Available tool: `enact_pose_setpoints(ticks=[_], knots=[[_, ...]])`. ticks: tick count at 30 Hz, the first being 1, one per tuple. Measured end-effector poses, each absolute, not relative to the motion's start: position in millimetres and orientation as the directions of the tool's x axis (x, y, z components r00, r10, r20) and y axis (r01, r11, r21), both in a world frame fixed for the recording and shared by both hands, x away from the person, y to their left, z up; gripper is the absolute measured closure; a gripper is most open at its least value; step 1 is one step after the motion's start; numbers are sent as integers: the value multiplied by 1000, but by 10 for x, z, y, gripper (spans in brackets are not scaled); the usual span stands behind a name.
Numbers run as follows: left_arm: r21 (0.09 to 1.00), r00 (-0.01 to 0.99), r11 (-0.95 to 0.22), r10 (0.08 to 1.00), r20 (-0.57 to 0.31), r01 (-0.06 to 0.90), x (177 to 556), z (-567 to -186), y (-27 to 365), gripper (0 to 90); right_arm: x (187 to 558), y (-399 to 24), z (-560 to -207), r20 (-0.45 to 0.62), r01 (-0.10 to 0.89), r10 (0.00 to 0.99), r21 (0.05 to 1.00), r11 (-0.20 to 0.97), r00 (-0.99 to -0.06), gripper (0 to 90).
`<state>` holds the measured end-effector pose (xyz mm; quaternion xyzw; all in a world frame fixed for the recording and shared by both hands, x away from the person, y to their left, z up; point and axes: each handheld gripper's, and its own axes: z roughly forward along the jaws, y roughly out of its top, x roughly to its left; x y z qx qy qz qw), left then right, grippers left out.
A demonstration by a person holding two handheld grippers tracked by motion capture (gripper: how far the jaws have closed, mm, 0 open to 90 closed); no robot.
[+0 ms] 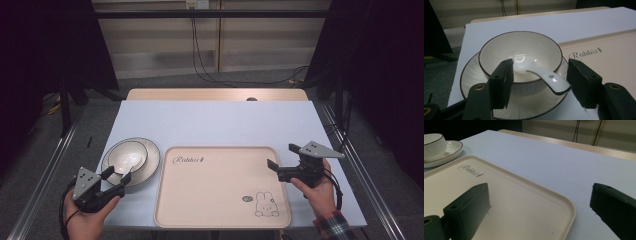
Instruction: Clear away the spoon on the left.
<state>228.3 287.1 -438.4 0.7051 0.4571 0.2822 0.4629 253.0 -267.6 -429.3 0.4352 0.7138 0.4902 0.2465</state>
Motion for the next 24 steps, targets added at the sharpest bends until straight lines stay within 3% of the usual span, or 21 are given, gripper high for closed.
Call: enact_pose_setpoints(ticks=[14, 24], knots=[[896, 379, -136, 924, -39, 424, 2245, -4403, 2905, 557, 2517, -2665, -4291, 63, 373, 859, 915, 153, -509, 25], [894, 362, -107, 930, -65, 436, 2225, -4370, 2941, 722, 2513, -2649, -4292, 57, 370, 858, 915, 159, -510, 26]])
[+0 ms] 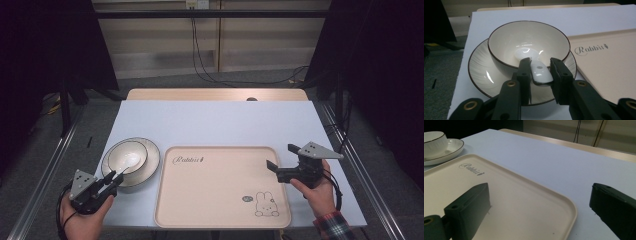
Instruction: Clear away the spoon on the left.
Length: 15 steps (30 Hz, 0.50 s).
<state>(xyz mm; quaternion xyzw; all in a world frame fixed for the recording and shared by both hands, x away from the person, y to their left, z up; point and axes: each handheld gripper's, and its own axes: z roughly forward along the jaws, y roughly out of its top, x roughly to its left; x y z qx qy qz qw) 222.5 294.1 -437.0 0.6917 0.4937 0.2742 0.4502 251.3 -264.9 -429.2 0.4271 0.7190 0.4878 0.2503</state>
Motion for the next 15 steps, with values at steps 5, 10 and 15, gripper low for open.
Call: enact_pose_setpoints(ticks=[5, 10, 15], knots=[[893, 361, -103, 930, -69, 438, 2230, -4364, 2953, 742, 2512, -2649, -4293, 54, 370, 856, 914, 164, -513, 27], [901, 360, -108, 931, -56, 419, 2235, -4347, 2941, 746, 2509, -2645, -4293, 53, 368, 854, 915, 167, -518, 28], [911, 362, -104, 931, -53, 399, 2251, -4327, 2933, 749, 2495, -2653, -4286, 54, 370, 859, 915, 162, -510, 28]])
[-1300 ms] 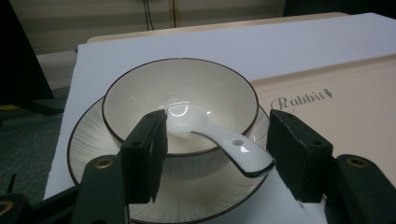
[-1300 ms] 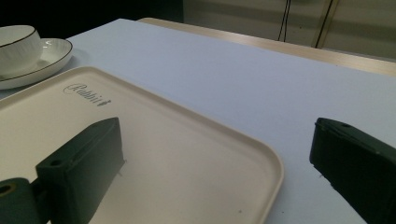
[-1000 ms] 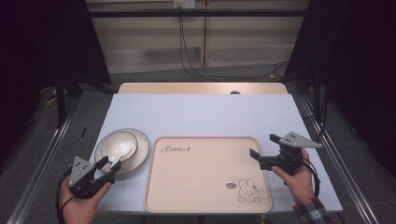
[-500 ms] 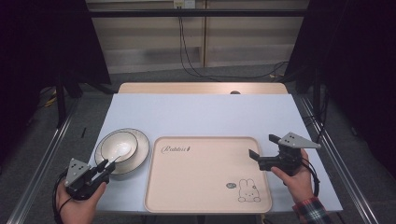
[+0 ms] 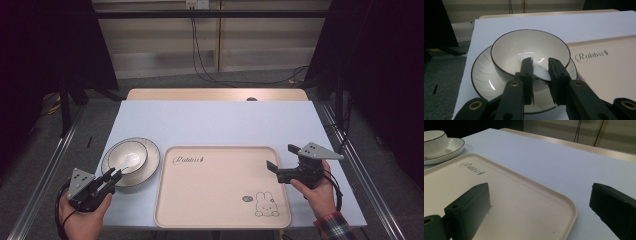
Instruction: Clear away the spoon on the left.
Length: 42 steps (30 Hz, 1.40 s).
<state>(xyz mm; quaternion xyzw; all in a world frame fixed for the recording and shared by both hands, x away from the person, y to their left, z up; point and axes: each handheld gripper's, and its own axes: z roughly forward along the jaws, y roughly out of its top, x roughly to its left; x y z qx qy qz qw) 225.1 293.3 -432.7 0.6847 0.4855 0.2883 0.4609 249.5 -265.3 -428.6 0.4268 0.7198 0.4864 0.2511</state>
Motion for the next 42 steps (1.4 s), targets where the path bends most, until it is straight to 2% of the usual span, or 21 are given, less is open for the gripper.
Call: enact_pose_setpoints(ticks=[22, 26, 42], knots=[[950, 384, -69, 922, -56, 306, 2504, -4269, 2891, 775, 2450, -2702, -4276, 48, 372, 865, 914, 163, -499, 25], [954, 394, -67, 917, -56, 293, 2552, -4244, 2859, 844, 2419, -2755, -4270, 61, 374, 871, 916, 146, -488, 24], [968, 410, -24, 908, -84, 252, 2764, -4185, 2851, 849, 2393, -2789, -4281, 66, 382, 875, 913, 141, -479, 22]])
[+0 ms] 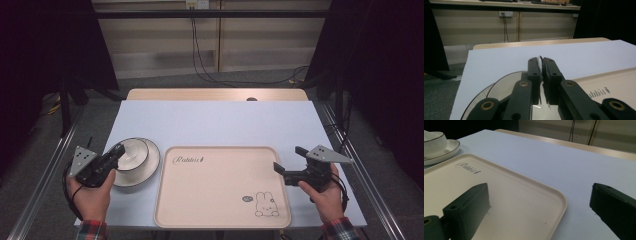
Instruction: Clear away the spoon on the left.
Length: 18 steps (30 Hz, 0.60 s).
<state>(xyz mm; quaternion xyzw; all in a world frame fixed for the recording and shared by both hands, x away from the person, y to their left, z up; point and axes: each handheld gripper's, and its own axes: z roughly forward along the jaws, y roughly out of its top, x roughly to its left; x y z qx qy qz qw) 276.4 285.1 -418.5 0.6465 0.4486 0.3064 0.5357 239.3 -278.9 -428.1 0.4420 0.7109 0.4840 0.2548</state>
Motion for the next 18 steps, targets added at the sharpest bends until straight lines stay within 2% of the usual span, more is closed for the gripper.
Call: enact_pose_setpoints(ticks=[18], knots=[[977, 404, 25, 908, -111, 214, 3031, -4221, 2786, 847, 2404, -2774, -4298, 54, 380, 872, 912, 156, -486, 20]])
